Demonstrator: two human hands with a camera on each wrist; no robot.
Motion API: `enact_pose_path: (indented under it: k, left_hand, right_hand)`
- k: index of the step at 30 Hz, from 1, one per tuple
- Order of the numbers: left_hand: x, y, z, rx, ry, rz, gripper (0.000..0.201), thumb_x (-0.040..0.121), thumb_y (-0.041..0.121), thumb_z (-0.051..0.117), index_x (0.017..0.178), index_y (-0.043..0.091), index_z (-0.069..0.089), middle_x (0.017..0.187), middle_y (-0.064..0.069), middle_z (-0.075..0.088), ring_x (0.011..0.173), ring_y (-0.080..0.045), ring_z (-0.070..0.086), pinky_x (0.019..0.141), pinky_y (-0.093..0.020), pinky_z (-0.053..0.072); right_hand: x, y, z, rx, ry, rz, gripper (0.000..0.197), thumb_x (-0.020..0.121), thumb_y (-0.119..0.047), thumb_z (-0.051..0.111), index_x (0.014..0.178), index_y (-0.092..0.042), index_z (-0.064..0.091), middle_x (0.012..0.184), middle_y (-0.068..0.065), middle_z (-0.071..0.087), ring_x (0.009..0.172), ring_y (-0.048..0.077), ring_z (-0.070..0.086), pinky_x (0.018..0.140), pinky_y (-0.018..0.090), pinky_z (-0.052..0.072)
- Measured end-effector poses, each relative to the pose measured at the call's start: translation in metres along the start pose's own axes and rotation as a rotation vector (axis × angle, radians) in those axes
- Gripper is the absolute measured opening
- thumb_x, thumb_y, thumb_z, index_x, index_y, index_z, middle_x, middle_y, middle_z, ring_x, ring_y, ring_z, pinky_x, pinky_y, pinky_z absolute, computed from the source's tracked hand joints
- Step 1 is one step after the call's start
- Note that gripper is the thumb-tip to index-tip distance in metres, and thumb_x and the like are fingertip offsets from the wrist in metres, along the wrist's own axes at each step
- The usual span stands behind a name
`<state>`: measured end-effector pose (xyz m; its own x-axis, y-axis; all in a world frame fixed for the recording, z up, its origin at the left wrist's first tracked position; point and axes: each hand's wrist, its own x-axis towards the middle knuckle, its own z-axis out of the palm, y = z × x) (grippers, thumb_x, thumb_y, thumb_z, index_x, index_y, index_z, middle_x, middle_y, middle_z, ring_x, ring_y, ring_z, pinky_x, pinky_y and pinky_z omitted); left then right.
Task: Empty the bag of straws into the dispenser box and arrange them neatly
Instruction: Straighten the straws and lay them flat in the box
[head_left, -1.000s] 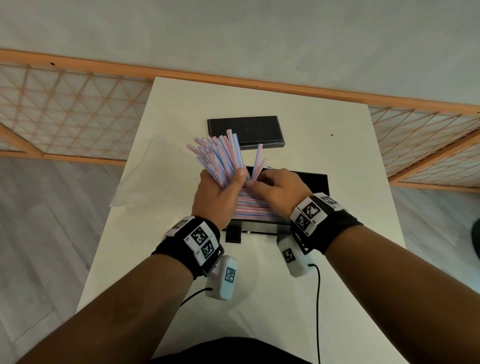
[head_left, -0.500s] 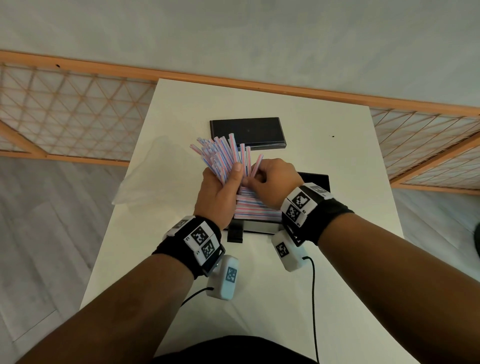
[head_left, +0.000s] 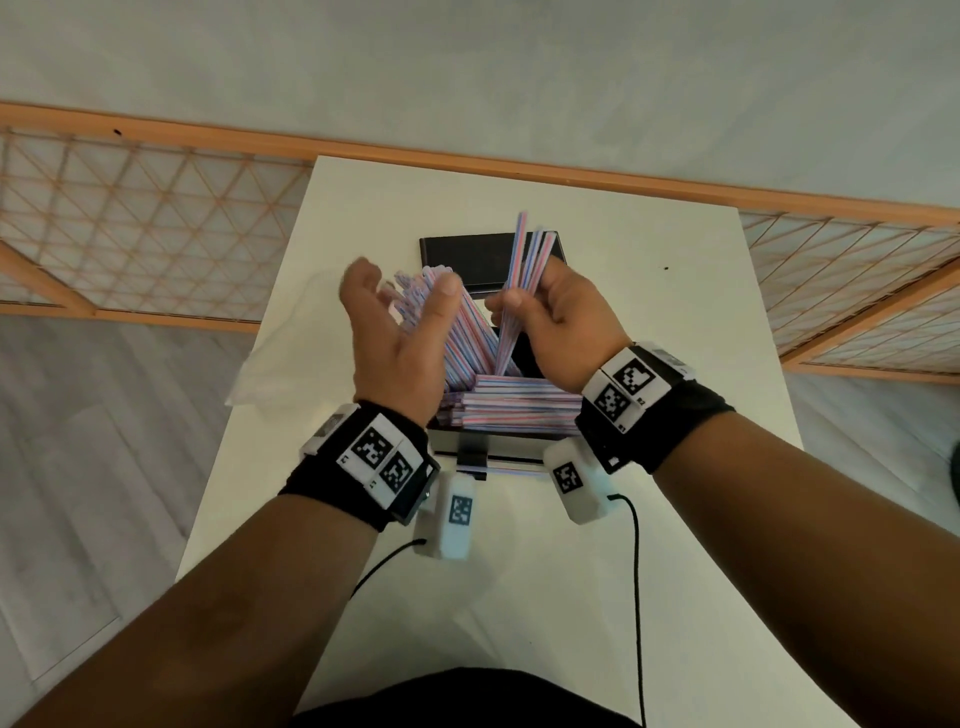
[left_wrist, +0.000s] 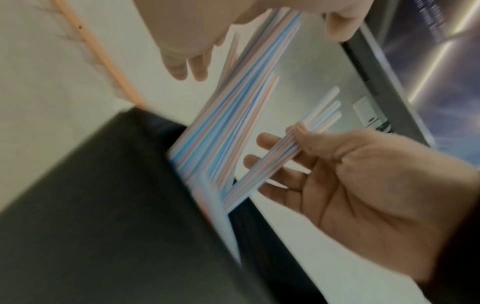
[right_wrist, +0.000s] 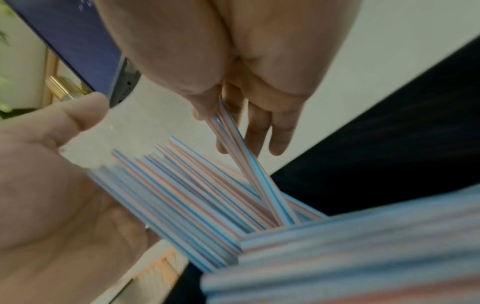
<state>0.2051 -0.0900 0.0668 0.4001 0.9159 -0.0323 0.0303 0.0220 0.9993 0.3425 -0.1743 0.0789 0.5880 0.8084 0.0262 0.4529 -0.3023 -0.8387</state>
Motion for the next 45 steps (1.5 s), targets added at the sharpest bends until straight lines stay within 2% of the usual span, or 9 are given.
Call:
enact_pose_path:
  k: [8,14,21,25,28,31,36,40,45]
  left_hand:
    - [0.007,0.041,0.000,0.002,0.016,0.191,0.095,0.081,0.064,0.052,0.153,0.008,0.028,0.157,-0.005,0.036,0.144,-0.011,0.038,0.119,-0.032,0.035]
    - [-0.014,0.068,0.006,0.017,-0.115,0.483,0.067,0.095,0.041,0.050,0.143,-0.004,0.041,0.144,-0.012,0.049,0.136,-0.019,0.048,0.115,-0.036,0.039]
    - [-0.029,0.045,0.025,0.393,-0.582,0.474,0.050,0.102,0.041,0.036,0.092,0.002,0.065,0.092,-0.008,0.069,0.092,-0.025,0.063,0.090,-0.044,0.049]
    - [-0.018,0.041,0.008,0.511,-0.320,0.652,0.038,0.098,0.034,0.052,0.112,0.001,0.065,0.115,-0.012,0.067,0.111,-0.028,0.061,0.099,-0.030,0.043]
    - [-0.008,0.054,-0.016,0.390,-0.011,0.771,0.037,0.088,0.021,0.069,0.112,-0.006,0.059,0.111,-0.015,0.061,0.105,-0.032,0.060,0.090,-0.036,0.046]
    - [0.008,0.052,-0.029,0.311,0.152,0.590,0.061,0.079,0.027,0.076,0.123,-0.005,0.049,0.121,-0.007,0.051,0.110,-0.023,0.055,0.091,-0.027,0.043]
    - [0.013,0.008,-0.015,-0.351,0.037,-0.213,0.106,0.053,0.047,0.084,0.133,-0.009,0.043,0.108,-0.006,0.057,0.095,-0.015,0.059,0.083,-0.029,0.048]
    - [-0.004,-0.014,-0.002,-0.037,-0.272,-0.070,0.079,0.059,0.032,0.090,0.124,0.005,0.054,0.108,-0.006,0.070,0.100,-0.023,0.070,0.089,-0.043,0.058]
    - [0.005,-0.008,0.017,0.018,-0.214,-0.041,0.058,0.061,0.021,0.091,0.109,0.023,0.060,0.096,0.009,0.071,0.088,-0.010,0.072,0.081,-0.033,0.059]
  right_hand:
    - [-0.006,-0.032,-0.033,0.412,0.093,-0.222,0.013,0.103,-0.008,0.038,0.107,-0.018,0.046,0.081,0.006,0.057,0.077,0.021,0.064,0.081,0.042,0.059]
    - [-0.025,-0.021,-0.036,-0.121,-0.073,-0.261,0.014,0.097,-0.029,0.051,0.101,-0.016,0.051,0.075,-0.013,0.051,0.061,0.005,0.048,0.060,0.028,0.043]
    - [-0.031,0.002,-0.002,-0.496,-0.202,-0.218,0.044,0.078,-0.035,0.047,0.104,-0.005,0.068,0.099,0.016,0.070,0.093,0.034,0.066,0.079,0.041,0.054]
    - [-0.036,0.025,0.004,-0.542,-0.251,-0.140,0.051,0.077,-0.060,0.035,0.079,-0.015,0.058,0.074,0.006,0.063,0.069,0.029,0.059,0.064,0.042,0.051]
    - [-0.044,0.035,-0.002,-0.583,-0.329,-0.029,0.079,0.060,-0.085,0.046,0.104,-0.020,0.057,0.097,-0.003,0.056,0.089,0.019,0.052,0.082,0.037,0.050]
    - [-0.043,0.041,-0.007,-0.630,-0.333,0.063,0.102,0.055,-0.093,0.043,0.123,-0.018,0.051,0.113,0.000,0.059,0.106,0.021,0.055,0.092,0.040,0.049]
    - [-0.033,0.053,0.009,-0.604,-0.412,0.124,0.095,0.060,-0.096,0.033,0.118,-0.022,0.046,0.104,0.000,0.064,0.090,0.023,0.062,0.082,0.039,0.054]
    - [-0.029,0.053,0.022,-0.590,-0.387,0.065,0.090,0.063,-0.095,0.034,0.125,-0.030,0.042,0.103,-0.005,0.067,0.091,0.023,0.065,0.084,0.044,0.053]
    - [-0.031,0.048,0.026,-0.516,-0.354,0.050,0.087,0.074,-0.081,0.048,0.137,-0.024,0.032,0.106,-0.006,0.064,0.098,0.023,0.065,0.091,0.047,0.050]
